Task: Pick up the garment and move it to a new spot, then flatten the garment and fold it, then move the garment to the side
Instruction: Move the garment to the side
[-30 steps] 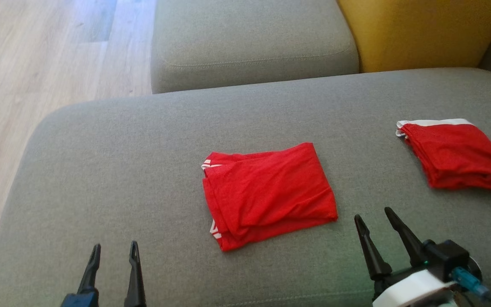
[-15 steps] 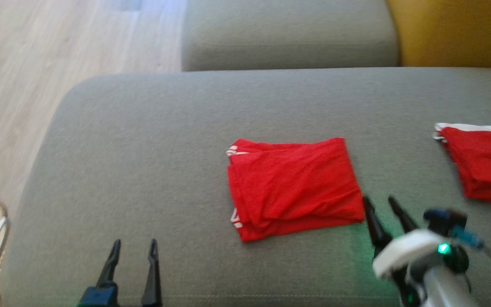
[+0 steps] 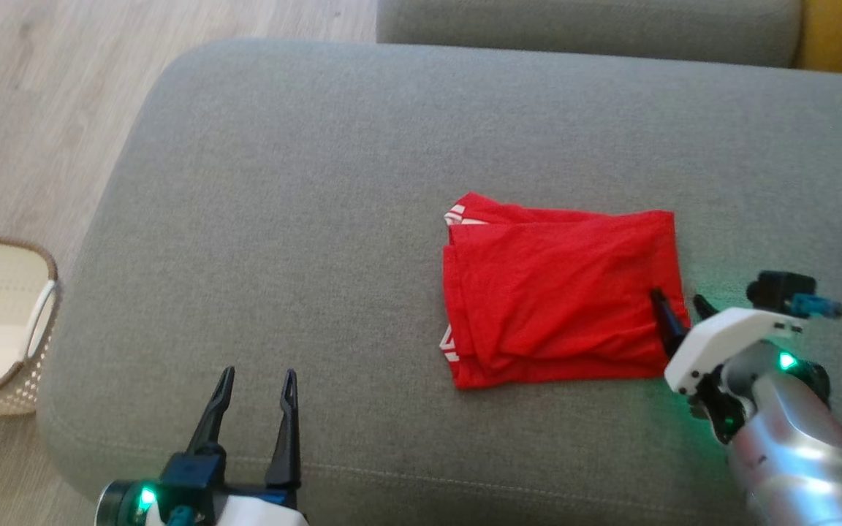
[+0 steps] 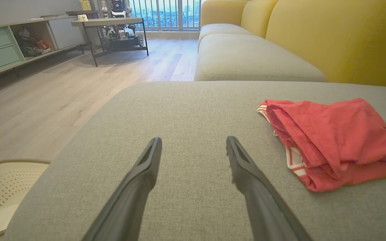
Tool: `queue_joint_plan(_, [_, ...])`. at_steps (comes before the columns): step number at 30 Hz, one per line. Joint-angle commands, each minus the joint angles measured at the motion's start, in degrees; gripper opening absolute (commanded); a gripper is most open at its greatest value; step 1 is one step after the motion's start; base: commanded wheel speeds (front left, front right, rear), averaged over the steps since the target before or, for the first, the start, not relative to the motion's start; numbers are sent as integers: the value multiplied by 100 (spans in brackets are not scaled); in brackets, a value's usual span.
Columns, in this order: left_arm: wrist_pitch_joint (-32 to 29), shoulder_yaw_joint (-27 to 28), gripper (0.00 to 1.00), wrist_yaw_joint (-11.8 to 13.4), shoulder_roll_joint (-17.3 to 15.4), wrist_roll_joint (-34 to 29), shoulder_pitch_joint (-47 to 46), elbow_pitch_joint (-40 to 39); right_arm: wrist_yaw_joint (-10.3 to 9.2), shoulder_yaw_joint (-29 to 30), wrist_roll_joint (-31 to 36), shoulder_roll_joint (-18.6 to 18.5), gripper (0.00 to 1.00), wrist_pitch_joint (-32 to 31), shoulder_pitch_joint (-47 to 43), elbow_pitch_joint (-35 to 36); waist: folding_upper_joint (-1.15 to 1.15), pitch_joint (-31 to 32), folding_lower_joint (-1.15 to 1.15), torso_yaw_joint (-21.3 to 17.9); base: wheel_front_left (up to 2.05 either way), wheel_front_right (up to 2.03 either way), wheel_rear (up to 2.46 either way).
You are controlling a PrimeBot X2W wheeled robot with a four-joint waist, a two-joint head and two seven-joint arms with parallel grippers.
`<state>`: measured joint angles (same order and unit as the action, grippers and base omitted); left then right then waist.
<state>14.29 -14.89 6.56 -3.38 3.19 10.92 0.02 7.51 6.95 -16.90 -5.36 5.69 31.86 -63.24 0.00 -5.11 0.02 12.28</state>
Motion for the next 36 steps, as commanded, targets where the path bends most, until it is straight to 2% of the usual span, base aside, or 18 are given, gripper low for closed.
queue_joint_plan(1, [71,138,100,22,45,-5,-226,-161,-2,-173,39,75,100,-12,201,58,0,-42,-2,28,0,0,0])
queue_joint_plan(2, [71,129,100,27,45,-3,-243,-153,-2,-223,36,107,98,-66,233,-46,0,-51,-2,24,0,0,0])
queue_joint_plan(3, [71,122,100,31,46,-1,-258,-146,-2,-277,31,135,75,-138,253,-151,0,-56,-2,15,0,0,0])
queue_joint_plan(4, [71,119,100,35,46,1,-272,-141,-2,-319,24,158,45,-183,270,-238,0,-59,-2,-2,0,0,0])
queue_joint_plan(5, [71,118,100,38,46,1,-286,-138,-2,-340,24,172,0,-200,282,-318,0,-57,-2,-22,0,0,0])
queue_joint_plan(10, [71,142,100,67,47,-10,-315,-153,-2,-292,160,123,0,18,391,-566,0,-33,-2,-207,0,0,0])
queue_joint_plan(14, [71,175,100,78,48,-18,-305,-183,-2,-354,544,-138,0,374,576,-551,0,-57,-2,-480,0,0,0])
queue_joint_plan(19, [71,219,100,58,48,-35,-360,-236,-2,-353,940,-577,0,495,986,-376,0,-193,-2,-945,0,0,0])
queue_joint_plan(27, [71,275,100,-51,38,-91,-572,-245,-2,-35,1389,-1312,0,306,1751,63,0,-439,-2,-1555,0,0,0])
queue_joint_plan(36, [71,285,100,-130,34,-158,-774,-233,-2,689,2030,-1799,0,-21,2171,404,0,-718,-2,-1729,0,0,0])
